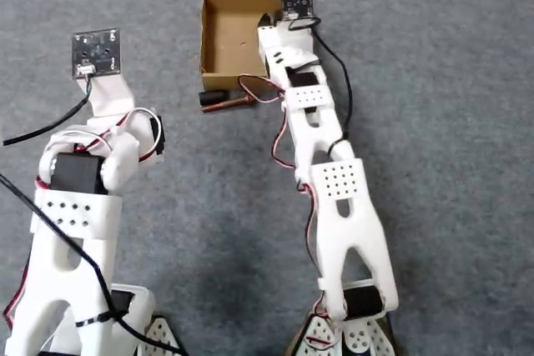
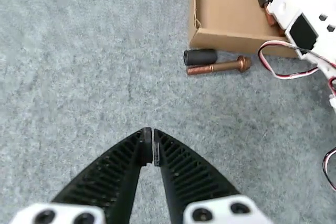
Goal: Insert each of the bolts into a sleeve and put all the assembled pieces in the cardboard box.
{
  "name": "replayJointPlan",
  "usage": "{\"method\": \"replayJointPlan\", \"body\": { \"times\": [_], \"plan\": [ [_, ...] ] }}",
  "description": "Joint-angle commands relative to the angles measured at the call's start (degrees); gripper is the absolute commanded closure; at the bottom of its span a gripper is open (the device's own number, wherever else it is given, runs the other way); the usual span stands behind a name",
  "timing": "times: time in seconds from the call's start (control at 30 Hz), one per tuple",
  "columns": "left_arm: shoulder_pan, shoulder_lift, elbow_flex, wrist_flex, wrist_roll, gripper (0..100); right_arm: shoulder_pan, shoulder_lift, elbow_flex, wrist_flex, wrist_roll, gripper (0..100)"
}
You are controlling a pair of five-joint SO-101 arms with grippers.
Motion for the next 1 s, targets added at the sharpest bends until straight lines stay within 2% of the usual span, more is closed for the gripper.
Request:
{"method": "replayJointPlan", "body": {
  "times": [0.0,0.3,0.53,0.67,0.73,0.83,0.9,0.97],
  "plan": [
    [0.0,-0.7,0.1,-1.8,-0.7,98,-0.9,2.3,-11.6,3.1,0.5,82.9],
    [-0.1,-0.5,-0.2,-1.6,-0.6,97,-1.3,9.3,-26.9,11.0,3.3,82.8],
    [-0.3,-0.1,-0.2,-1.6,-0.3,78,-0.9,5.7,-28.2,22.3,2.3,83.1],
    [-0.3,-0.1,-0.4,-1.6,-0.3,76,-0.4,2.2,-28.2,29.4,-1.7,83.2],
    [-0.3,-0.1,-0.4,-1.6,-0.3,76,0.4,0.0,-28.2,32.6,-3.3,86.3],
    [-0.3,-0.1,-0.2,-1.6,-0.4,76,1.9,-3.7,-28.2,39.0,-3.6,99.8],
    [-0.3,-0.1,-0.2,-1.6,-0.4,76,2.7,-6.5,-28.2,44.7,-3.7,97.4],
    [-0.1,-0.1,-0.2,-1.6,-0.4,76,3.6,-9.7,-28.2,49.4,-4.0,99.6]
  ]
}}
